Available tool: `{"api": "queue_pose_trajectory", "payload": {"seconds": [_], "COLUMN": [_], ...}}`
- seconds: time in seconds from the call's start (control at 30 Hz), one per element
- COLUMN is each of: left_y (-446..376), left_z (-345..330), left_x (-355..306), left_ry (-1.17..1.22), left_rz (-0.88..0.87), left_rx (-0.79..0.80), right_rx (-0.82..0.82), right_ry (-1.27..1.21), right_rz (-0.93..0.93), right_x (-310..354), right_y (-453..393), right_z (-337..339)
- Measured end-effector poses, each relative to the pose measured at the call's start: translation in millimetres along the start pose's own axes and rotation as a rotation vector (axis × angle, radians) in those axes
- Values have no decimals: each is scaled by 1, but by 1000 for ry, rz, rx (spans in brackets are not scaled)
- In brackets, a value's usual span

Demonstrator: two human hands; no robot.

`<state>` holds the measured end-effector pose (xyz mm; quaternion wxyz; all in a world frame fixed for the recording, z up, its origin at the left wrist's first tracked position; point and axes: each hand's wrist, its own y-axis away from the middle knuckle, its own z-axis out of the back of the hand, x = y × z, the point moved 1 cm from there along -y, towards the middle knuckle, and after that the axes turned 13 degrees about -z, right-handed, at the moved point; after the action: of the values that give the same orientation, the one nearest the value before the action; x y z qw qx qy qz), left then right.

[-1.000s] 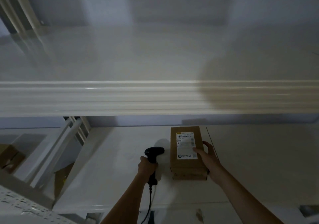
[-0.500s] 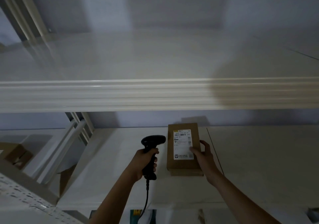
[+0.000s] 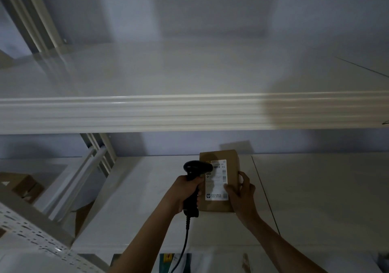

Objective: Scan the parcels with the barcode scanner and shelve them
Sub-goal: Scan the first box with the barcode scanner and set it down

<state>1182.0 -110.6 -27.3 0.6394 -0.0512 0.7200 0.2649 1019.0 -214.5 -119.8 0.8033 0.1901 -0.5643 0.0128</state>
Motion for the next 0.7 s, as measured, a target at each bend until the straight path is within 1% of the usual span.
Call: {"api": "queue_pose_trajectory", "payload": {"seconds": [0.27,0.7], "left_y": [8,15], "left_z": [-6,-5], "left_x": [-11,-15], "left_ry": [-33,-84], "left_rz": [-6,-4], "left_rx": [76,53], "right_rx": [4,15], "right_ry": [-22,-17], "right_rz": [-7,-13], "right_x": [-5,-2], "right_y": [0,3], "right_z": [-3,-8]}}
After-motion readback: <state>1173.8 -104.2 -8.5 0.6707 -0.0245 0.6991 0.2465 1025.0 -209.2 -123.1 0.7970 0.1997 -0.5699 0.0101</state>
